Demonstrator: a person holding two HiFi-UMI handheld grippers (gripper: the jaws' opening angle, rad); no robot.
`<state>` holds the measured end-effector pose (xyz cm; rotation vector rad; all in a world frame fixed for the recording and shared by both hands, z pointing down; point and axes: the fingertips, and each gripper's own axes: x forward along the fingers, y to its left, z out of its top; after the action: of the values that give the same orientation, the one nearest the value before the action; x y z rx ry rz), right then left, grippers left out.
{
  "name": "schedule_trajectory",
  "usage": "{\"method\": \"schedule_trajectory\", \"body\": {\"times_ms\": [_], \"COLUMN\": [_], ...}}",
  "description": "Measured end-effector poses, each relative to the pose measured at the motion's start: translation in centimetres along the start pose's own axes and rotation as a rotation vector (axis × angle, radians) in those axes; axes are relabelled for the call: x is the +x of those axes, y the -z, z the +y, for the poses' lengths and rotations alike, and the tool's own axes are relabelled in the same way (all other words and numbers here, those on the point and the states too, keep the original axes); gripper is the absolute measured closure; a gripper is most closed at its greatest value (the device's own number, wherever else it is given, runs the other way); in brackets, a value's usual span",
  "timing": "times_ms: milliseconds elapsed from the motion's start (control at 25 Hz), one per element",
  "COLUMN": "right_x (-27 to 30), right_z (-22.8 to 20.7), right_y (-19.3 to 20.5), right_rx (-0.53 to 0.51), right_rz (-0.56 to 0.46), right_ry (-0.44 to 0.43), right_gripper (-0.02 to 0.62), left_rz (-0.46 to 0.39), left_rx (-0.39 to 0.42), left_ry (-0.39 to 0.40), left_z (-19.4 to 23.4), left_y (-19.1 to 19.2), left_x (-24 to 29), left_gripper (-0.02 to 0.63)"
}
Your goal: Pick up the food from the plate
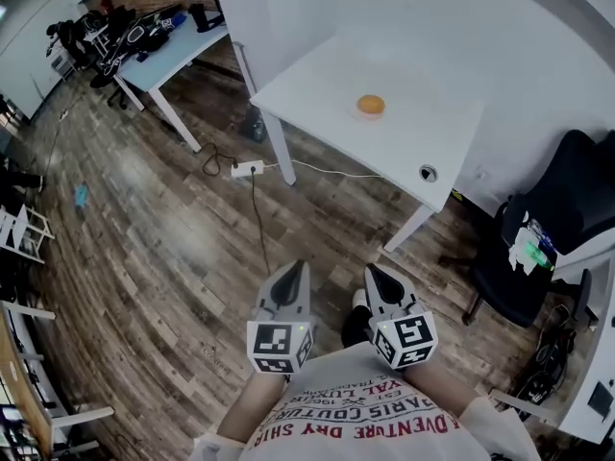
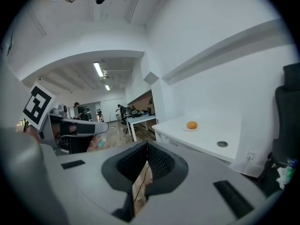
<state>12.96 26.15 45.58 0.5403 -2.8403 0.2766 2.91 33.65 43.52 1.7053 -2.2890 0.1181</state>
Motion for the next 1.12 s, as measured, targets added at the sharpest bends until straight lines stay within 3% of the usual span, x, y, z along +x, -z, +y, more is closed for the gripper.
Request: {"method": "schedule_trajectory", "body": {"times_ms": [320,600,880,1120], "right_x": [7.0,11.3,14.0,17.7], "right_z": [-11.8,-20.4,-24.7,-28.5], "right_y": [-4.8,-7.0,-7.7,-8.4], "right_rx": [0.001,0.017,0.052,0.079], "right_rz": [0.013,0.015,0.021,0.014], "right_ry": [-0.004,0.016,0.058,0.158], "right_gripper": [0.582,0.581,0.581,0.582], "left_rz": [-0.020,-0.005,0.013,0.026], "left_rx": [-0.001,-0.012,0.003,0.027], "left_ry": [0.027,0.037,0.068,0.157], "left_z": [-1.9,-3.4,-2.9,-1.3], "left_y": [-5.0,-7.0,-8.1,-9.3], "left_x": [13.2,22.5,28.1,34.9], "left_gripper": [0.598,0.598,0.598,0.598]}}
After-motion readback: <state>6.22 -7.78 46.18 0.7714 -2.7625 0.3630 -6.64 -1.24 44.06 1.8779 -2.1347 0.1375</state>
